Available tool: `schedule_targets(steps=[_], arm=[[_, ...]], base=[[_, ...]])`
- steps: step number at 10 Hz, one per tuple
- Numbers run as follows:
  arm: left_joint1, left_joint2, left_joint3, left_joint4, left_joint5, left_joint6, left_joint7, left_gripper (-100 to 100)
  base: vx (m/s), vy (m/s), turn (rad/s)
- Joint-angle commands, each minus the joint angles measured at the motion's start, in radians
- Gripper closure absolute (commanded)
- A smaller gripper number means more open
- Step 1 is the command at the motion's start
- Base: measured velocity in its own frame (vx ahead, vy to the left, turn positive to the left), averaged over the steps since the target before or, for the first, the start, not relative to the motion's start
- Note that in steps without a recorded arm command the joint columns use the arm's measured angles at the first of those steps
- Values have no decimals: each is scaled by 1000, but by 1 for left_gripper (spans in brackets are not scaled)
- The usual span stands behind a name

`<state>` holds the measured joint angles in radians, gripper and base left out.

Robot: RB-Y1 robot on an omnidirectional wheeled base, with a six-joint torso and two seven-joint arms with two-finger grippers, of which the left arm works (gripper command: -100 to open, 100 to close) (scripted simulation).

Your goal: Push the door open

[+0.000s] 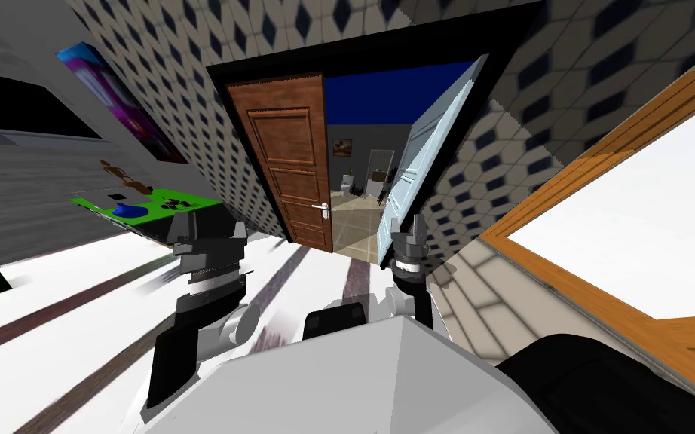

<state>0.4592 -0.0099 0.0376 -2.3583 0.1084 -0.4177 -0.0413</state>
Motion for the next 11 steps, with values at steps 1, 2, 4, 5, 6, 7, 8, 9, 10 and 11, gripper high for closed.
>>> schedule_targets(steps=[1,2,4,5,6,7,8,9,10,11], arm=[[-22,6,-3,39,0,-1,3,-100],[-33,10,-5,60,0,-1,4,-100],[-61,17,-9,109,0,-3,7,-100],[-78,21,-12,140,0,-3,9,-100],[-95,25,-14,171,0,-4,11,-100],[-116,30,-17,200,1,-5,14,-100],[-116,30,-17,208,1,-5,14,-100],[-138,34,-21,244,1,-6,16,-100],[-159,39,-24,270,1,-7,19,-100],[-159,39,-24,286,1,-7,19,-100]], base=[[139,7,-76],[47,33,-17],[24,36,-30],[37,39,-47],[63,45,-53],[76,42,-57],[53,30,-17],[53,37,-29],[70,43,-65],[46,31,-24]])
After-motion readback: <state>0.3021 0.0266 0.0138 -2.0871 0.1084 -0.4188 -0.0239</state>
